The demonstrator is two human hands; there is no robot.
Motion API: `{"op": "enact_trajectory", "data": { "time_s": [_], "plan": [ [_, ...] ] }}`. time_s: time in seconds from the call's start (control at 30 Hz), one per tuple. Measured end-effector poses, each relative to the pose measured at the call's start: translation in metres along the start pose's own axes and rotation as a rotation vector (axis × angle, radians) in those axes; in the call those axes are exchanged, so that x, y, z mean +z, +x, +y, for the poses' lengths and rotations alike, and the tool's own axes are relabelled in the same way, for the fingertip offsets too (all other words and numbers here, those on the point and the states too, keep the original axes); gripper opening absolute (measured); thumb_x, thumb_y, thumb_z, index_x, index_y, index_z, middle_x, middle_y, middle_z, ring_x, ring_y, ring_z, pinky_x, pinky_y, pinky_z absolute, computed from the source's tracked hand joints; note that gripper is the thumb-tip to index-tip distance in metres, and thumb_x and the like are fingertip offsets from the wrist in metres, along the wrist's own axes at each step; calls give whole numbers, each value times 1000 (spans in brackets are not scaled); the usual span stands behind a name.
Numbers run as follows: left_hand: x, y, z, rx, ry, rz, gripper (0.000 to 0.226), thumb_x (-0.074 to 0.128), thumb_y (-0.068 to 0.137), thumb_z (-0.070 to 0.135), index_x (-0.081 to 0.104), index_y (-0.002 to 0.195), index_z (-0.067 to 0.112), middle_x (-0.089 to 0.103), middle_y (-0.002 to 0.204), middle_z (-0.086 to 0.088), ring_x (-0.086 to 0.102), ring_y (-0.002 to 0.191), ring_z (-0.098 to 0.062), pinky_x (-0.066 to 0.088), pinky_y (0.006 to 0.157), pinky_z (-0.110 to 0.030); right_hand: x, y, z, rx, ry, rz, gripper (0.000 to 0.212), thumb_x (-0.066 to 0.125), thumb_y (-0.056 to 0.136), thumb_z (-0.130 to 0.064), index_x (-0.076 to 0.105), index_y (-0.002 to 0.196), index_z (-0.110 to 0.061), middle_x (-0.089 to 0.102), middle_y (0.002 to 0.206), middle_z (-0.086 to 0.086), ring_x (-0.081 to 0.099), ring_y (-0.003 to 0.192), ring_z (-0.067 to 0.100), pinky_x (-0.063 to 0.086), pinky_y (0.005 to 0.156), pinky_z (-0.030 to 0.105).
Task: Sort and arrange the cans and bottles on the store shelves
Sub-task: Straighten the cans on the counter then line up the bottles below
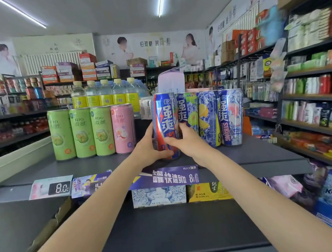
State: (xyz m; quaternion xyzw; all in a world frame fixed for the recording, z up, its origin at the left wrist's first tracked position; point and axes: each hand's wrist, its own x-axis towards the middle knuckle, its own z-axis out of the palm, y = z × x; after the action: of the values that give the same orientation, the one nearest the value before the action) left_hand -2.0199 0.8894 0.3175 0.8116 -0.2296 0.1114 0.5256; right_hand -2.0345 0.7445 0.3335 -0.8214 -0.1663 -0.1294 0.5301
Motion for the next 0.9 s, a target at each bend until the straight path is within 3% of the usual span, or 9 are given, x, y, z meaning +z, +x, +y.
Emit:
{"op": "enact_trajectory", "data": {
  "time_s": [0.1,0.2,0.3,0.37,0.47,0.6,0.7,0.8,0.9],
  "plan": [
    [2,8,3,-26,39,13,100,77,70,1,17,147,24,56,126,-3,57,108,-15,49,93,-34,-3,-1,3,-14,-95,100,47,61,90,-17,42,132,-9,54,129,4,53,114,19,43,91,29],
    [3,16,8,-80,61,-7,94,75,72,0,21,144,27,54,121,-3,57,107,-21,55,78,-32,-19,-1,5,-93,-223,231,44,58,91,-13,41,131,-8,47,127,6,49,113,20,40,96,29],
    [6,26,7,-138,67,26,92,75,72,-2,22,143,24,53,122,-7,56,106,-24,57,71,-35,-34,3,11,-201,-395,345,31,58,90,-9,46,118,-8,42,121,10,47,99,17,32,80,15],
    [7,32,5,-169,74,38,97,75,72,-1,17,146,24,51,124,-7,53,109,-23,57,75,-39,-35,5,17,-225,-477,329,33,60,88,-7,44,116,-10,40,116,9,48,97,19,30,75,17],
    [7,38,0,-184,75,59,96,73,74,-2,15,146,24,49,122,-5,49,111,-21,54,76,-37,-30,7,29,-227,-531,304,48,63,85,-5,37,125,-13,36,122,11,50,103,25,42,86,32],
    [14,45,-8,-193,108,135,106,74,74,3,3,149,25,49,135,-9,48,123,-27,42,101,-48,-29,8,36,-215,-543,302,52,61,86,-4,37,129,-16,35,124,11,54,104,28,45,90,38],
    [19,48,-11,-220,126,150,108,72,77,5,-8,148,23,44,140,-9,45,126,-28,35,107,-47,-32,6,33,-245,-594,522,48,62,84,-7,43,128,-13,35,129,13,41,118,28,41,96,36],
    [24,50,-11,-275,140,157,108,69,81,9,-16,146,19,37,144,-15,41,129,-31,34,107,-49,-35,4,33,-76,-636,718,69,68,83,-23,30,140,-16,21,144,16,25,128,36,34,101,49],
    [30,46,-7,-320,259,236,110,73,79,22,-13,147,17,26,144,-23,31,132,-36,26,111,-45,-37,6,33,133,-563,606,97,71,81,-33,3,149,-19,-3,153,17,6,138,41,23,109,56]
  ]
}}
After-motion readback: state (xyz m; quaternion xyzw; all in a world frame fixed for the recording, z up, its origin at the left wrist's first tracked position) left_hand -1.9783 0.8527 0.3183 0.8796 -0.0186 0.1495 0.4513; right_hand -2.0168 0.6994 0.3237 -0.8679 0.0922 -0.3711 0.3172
